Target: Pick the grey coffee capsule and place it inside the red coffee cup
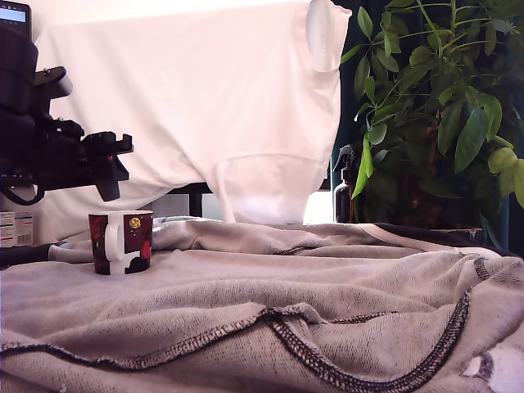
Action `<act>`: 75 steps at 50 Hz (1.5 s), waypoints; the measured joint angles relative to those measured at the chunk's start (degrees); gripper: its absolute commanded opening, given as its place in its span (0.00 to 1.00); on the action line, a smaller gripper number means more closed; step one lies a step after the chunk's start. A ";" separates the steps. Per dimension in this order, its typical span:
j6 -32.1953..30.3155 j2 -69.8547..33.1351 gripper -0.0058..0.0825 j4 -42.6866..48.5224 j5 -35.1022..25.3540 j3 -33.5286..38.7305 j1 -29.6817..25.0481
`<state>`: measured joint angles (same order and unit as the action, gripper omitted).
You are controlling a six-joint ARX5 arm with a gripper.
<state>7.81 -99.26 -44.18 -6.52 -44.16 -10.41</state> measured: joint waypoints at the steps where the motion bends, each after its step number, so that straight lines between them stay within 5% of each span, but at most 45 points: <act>1: 0.00 0.00 0.13 0.37 -0.02 0.00 0.00; 6: 0.00 0.00 0.21 2.25 -1.22 0.00 0.00; 12: 0.00 0.00 0.76 3.80 -3.08 0.00 0.00; 15: 0.00 0.00 0.95 4.44 -3.98 0.00 0.00; 30: 0.00 0.00 0.97 6.05 -5.05 0.00 0.00; 35: 0.00 0.02 0.93 6.10 -5.73 0.00 0.00; 39: -0.02 0.68 0.80 6.71 -6.91 0.00 0.00; 41: -0.28 1.53 0.69 7.45 -7.06 0.00 0.00; 48: -1.11 8.63 0.04 12.35 -7.13 0.00 0.00; 75: -6.51 40.63 0.04 44.00 -0.79 -0.72 4.13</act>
<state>1.30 -58.63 -0.19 -7.31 -44.88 -6.28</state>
